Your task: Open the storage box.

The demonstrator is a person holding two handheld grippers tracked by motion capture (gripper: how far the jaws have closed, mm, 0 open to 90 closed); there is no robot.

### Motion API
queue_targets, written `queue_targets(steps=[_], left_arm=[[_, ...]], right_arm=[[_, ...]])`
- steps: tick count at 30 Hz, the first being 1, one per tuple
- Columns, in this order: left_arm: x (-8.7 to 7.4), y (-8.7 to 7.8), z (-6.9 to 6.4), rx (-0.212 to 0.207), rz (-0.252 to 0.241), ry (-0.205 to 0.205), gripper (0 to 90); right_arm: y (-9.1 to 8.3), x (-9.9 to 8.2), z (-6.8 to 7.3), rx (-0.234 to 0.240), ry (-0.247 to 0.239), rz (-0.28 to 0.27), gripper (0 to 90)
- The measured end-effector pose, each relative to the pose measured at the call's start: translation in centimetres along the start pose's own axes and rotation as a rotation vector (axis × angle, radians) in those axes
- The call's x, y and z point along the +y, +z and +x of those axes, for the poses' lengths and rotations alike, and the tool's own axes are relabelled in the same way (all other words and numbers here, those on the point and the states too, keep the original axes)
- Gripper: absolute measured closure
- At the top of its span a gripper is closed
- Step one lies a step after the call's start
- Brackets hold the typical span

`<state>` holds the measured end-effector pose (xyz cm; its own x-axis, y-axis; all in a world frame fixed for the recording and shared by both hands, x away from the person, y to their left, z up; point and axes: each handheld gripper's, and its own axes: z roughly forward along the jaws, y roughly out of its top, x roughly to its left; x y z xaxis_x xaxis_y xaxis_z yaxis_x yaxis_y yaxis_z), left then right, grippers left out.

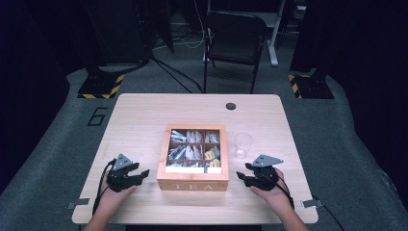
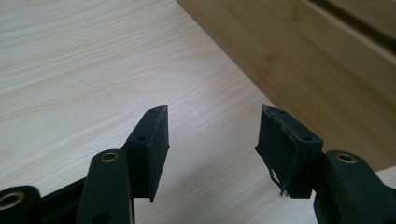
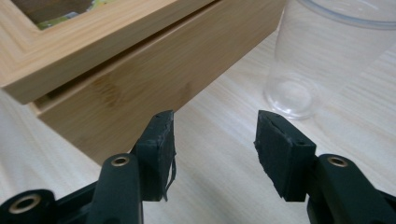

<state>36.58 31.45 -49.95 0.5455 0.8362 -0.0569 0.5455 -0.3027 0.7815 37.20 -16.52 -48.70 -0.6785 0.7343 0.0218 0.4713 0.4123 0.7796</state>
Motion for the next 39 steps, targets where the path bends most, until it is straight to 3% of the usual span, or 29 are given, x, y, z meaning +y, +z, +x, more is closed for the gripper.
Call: queue_targets(steps=[11,17,18,22,28,33,39], left_arm=[[0.4,-0.8,-1.4,-0.016,-0.002,0.059,47.2],[0.3,-1.2,-1.8,-0.039,-0.017,0.043,48.4],[0.5,-1.5,-1.9,-0.039,-0.010,0.065,48.9],[0.7,-2.3,-2.5,-0.057,-0.018,0.078,49.8],[1.0,-3.1,-3.1,-0.068,-0.022,0.094,50.4],[1.1,-3.6,-3.4,-0.077,-0.018,0.103,51.4],[1.1,-3.7,-3.7,-0.098,-0.017,0.099,52.8]], right_arm=[[-0.7,0.3,1.2,0.014,-0.048,-0.016,48.7],[-1.2,0.3,1.5,0.044,-0.004,-0.039,52.7],[-1.5,0.3,1.6,0.047,-0.001,-0.041,53.2],[-2.2,0.4,1.9,0.051,-0.004,-0.054,54.7],[-2.7,0.7,2.5,0.077,-0.022,-0.040,54.7],[-3.1,1.5,3.4,0.087,-0.066,-0.033,54.7],[-3.0,1.7,4.4,0.118,-0.070,-0.042,56.0]])
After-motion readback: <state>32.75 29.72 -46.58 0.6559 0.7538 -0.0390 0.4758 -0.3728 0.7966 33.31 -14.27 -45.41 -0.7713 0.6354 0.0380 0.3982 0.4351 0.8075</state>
